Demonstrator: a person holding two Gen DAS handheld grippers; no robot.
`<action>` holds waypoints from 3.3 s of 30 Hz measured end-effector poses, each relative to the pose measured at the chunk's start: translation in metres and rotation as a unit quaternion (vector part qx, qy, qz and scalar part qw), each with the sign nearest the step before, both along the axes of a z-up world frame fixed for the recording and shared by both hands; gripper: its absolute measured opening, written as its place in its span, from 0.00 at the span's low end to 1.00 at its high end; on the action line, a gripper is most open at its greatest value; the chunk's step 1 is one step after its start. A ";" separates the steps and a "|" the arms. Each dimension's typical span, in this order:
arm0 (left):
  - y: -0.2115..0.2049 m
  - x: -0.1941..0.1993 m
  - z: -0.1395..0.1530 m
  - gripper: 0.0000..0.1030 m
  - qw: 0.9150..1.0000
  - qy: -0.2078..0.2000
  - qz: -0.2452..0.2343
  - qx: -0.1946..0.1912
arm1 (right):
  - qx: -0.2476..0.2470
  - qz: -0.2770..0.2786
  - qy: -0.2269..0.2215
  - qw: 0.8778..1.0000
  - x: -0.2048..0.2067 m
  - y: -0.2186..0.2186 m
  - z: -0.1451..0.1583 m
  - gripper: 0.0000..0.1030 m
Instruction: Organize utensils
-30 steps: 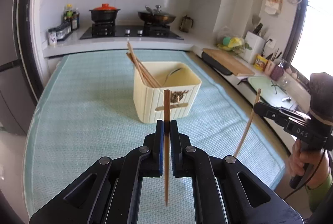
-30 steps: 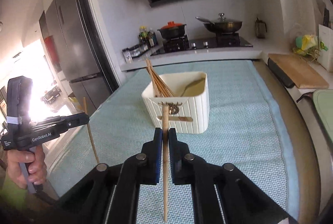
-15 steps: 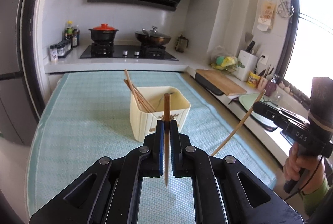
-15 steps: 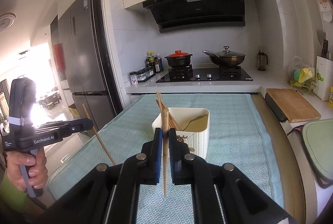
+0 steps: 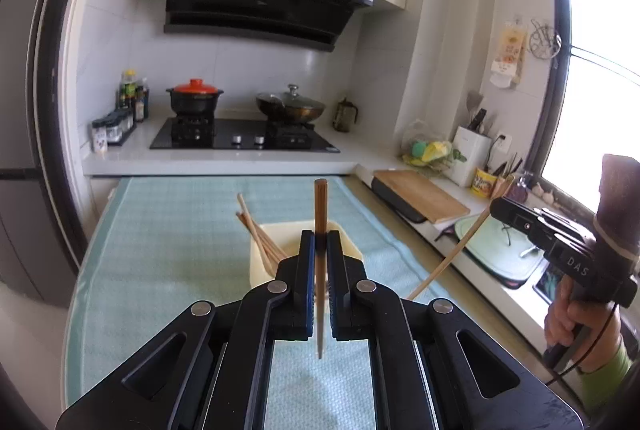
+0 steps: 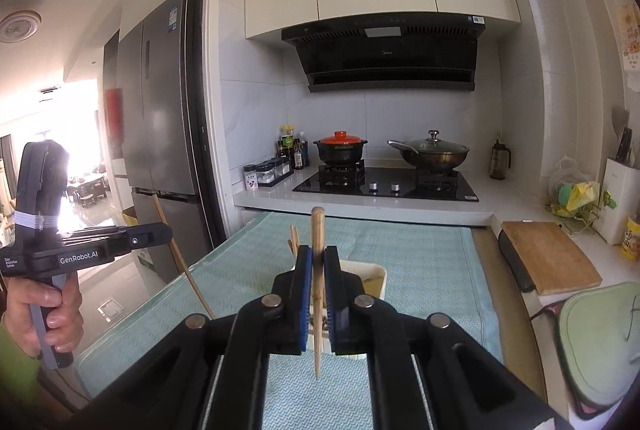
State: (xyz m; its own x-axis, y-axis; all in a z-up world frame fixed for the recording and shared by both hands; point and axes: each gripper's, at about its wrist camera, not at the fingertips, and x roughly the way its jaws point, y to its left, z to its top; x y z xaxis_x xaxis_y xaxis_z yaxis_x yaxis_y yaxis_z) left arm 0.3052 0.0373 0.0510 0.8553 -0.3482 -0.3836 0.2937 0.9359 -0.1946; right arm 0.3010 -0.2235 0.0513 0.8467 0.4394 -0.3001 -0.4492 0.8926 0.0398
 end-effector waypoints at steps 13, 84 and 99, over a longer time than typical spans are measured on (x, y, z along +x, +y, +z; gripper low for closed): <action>-0.013 0.099 0.028 0.03 0.999 -0.019 0.028 -0.009 | -0.046 -0.003 -0.040 0.998 0.096 0.034 0.040 0.06; -0.047 -0.099 -0.058 1.00 0.972 0.073 0.190 0.118 | -0.052 -0.090 0.068 0.992 -0.084 0.022 -0.051 1.00; -0.048 -0.096 -0.060 1.00 0.970 0.081 0.188 0.128 | -0.054 -0.086 0.065 0.993 -0.088 0.025 -0.048 1.00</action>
State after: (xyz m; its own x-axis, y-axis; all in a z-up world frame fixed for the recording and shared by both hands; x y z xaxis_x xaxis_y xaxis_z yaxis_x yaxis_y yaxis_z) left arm 0.2091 -0.0105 -0.0092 0.8247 0.1005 -0.5566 -0.0919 0.9948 0.0435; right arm 0.2134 -0.1989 0.0031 0.8570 0.2509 -0.4502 -0.2873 0.9578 -0.0131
